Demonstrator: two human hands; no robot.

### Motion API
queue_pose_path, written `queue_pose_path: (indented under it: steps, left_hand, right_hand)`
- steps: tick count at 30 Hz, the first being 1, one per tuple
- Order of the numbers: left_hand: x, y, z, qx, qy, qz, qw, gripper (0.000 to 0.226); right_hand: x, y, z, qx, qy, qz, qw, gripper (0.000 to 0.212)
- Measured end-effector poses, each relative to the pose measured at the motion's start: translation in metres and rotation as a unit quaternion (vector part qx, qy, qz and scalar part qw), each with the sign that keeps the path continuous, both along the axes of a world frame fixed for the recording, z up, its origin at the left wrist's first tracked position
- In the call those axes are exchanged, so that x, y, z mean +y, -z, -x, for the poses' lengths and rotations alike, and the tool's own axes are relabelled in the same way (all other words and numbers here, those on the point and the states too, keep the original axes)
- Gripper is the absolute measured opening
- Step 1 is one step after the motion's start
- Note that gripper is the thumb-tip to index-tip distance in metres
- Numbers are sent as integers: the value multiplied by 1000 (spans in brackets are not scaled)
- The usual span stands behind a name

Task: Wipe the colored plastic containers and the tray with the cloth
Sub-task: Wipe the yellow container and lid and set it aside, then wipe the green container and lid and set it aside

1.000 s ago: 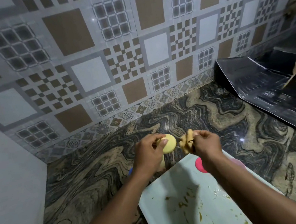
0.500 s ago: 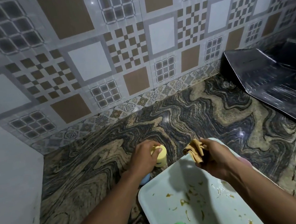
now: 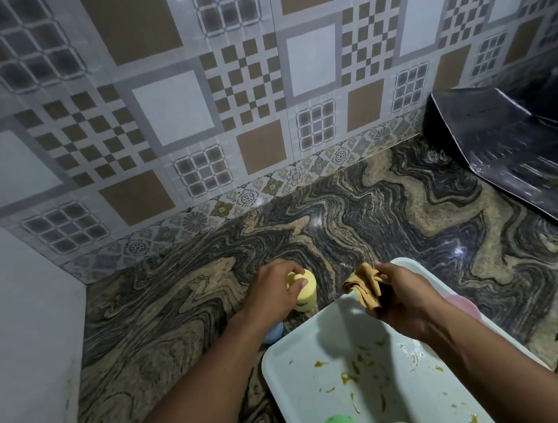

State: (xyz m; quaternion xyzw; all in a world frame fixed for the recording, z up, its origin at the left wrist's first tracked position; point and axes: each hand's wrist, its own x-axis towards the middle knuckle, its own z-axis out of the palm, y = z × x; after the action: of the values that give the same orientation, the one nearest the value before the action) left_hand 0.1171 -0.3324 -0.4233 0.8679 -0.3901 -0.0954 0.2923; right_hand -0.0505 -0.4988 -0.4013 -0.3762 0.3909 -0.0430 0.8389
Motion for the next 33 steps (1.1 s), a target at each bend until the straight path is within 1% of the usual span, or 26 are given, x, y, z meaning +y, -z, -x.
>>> queue_pose_path:
  steps: [5,7,11,13,15,18,21,25,28,29,31,33]
  left_hand:
    - [-6,-8,0,44,-26,-42,998,13]
    - [-9,-9,2,54,-32,-74,995,13]
    - [-15,-12,13,43,-23,-143,989,15]
    - [-17,-14,17,39,-25,-160,986,19]
    - [-18,-15,16,44,-28,-163,985,28]
    - [-17,-15,13,48,-33,-167,984,48]
    - [-18,-19,18,15,-30,-161,986,64]
    - [-20,-29,44,-61,-5,-130,990,61]
    - [-22,-37,70,-93,17,-100,990,43]
    - [-21,-39,79,-75,29,-97,992,36]
    - [-19,-45,94,14,59,-125,990,27]
    - [-16,-49,107,101,101,-187,972,32]
  right_hand:
    - [1,-2,3,22,22,-6,1000,32]
    - [3,-4,3,12,20,-18,1000,35]
    - [10,-13,10,-7,-28,-7,1000,43]
    - [10,-20,19,-13,-57,13,998,37]
    - [7,-22,26,-14,-63,40,997,28]
    - [1,-28,41,-13,-40,65,997,11]
    - [-8,-30,57,-25,-15,78,997,10]
    - [-12,-34,76,-32,-10,109,993,22]
    - [-7,-34,84,-13,6,106,994,18]
    - [-7,-30,85,3,12,106,994,19]
    - [-4,-23,89,24,5,112,993,22]
    - [1,-21,95,35,0,126,991,21]
